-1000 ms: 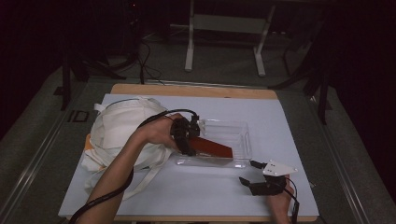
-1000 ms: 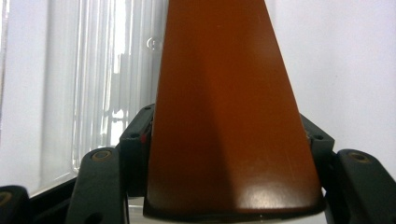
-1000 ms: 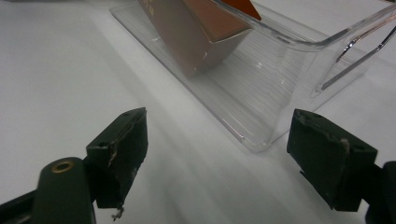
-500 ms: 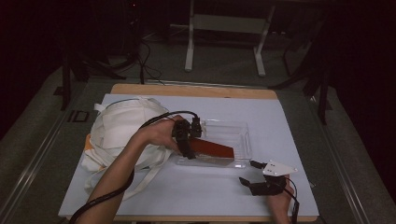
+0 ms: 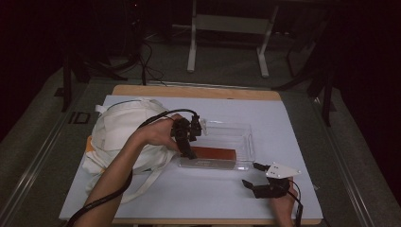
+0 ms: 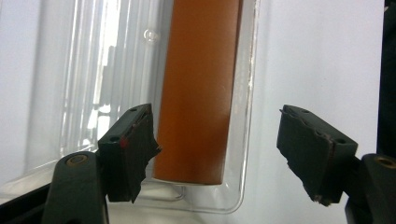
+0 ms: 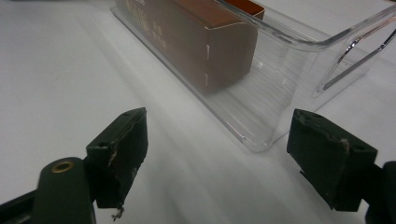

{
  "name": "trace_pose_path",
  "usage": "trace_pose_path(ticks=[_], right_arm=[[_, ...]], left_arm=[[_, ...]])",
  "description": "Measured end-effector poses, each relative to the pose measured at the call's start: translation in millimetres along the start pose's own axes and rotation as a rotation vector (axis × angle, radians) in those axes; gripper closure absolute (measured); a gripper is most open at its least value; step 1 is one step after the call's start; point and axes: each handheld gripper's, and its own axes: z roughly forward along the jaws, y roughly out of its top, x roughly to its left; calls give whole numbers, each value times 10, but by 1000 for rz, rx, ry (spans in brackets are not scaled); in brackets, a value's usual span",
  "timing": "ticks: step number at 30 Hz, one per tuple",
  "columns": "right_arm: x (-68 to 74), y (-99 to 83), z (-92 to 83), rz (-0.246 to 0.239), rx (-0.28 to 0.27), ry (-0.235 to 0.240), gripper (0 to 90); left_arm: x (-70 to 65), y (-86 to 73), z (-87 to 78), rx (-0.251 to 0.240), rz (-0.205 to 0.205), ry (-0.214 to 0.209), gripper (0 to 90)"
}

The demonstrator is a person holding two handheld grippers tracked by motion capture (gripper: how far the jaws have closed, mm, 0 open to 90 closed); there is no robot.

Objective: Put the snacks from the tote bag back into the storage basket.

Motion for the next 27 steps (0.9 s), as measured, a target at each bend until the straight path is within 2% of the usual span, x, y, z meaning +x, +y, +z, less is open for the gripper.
trace_pose_path(ticks=[17,23,25,27], right_arm=[[0,0,0,0,0,0,205],[0,0,0,0,0,0,205],[0,0,-1,0,-1,0,205],[0,0,0,0,-1,0,204]], left_arm=[[-25,-76,-179,-23,-8,44,283],[-76,-97,-271,-66,-10,92,283],[-94,-124,-295,-106,-18,84,283],[-112,-159,-316,-127,-28,105,283]])
